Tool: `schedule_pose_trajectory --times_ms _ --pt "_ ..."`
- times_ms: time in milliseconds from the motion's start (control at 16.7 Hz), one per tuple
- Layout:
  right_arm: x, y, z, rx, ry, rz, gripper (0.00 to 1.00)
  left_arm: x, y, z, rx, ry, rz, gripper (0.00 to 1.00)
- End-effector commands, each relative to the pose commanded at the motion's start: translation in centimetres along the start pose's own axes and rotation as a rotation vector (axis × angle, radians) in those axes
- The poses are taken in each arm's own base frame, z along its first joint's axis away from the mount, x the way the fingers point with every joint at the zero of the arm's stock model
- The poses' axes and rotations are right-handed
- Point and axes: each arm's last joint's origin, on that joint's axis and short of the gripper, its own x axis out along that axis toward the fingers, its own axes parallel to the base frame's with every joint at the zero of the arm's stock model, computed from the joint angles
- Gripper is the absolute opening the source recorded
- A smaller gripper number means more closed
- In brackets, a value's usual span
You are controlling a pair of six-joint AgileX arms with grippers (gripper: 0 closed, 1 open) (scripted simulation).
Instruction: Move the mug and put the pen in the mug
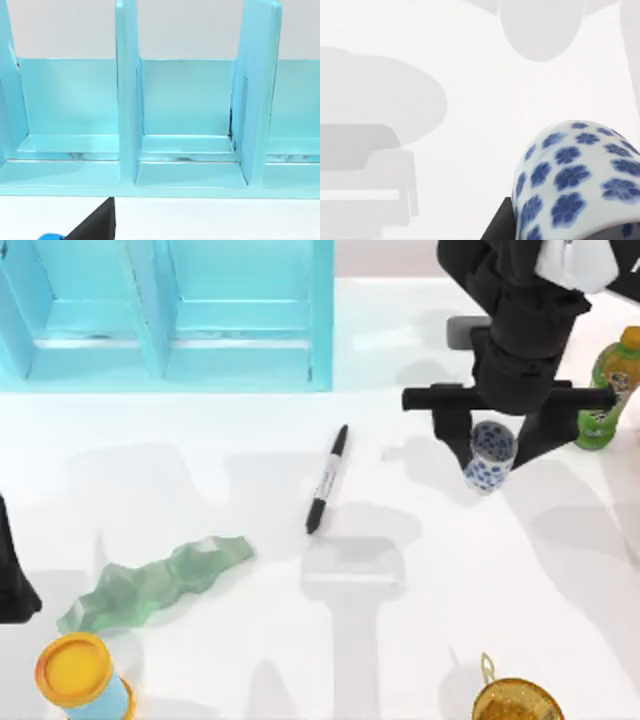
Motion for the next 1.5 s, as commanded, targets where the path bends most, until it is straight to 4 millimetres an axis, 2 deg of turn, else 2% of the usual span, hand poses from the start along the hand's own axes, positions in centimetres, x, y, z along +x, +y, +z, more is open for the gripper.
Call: schedule_pose_trajectory --times_ms 180,540,780,1500 --pt "0.6 -0.1 0.0 0.002 0.007 -0.001 0.0 0.0 0.0 0.0 0.0 0.0 0.0 1.0" --pt "4.4 0.0 0.0 0.0 0.0 0.0 0.0 0.0 0.0 0.0 0.0 0.0 0.0 1.0" --pt "4.5 0.0 0.0 0.0 0.0 0.0 0.0 0.0 0.0 0.0 0.0 0.0 0.0 1.0" --pt "4.5 0.0 0.0 0.0 0.0 0.0 0.9 0.0 0.0 0.0 0.0 0.0 0.0 1.0"
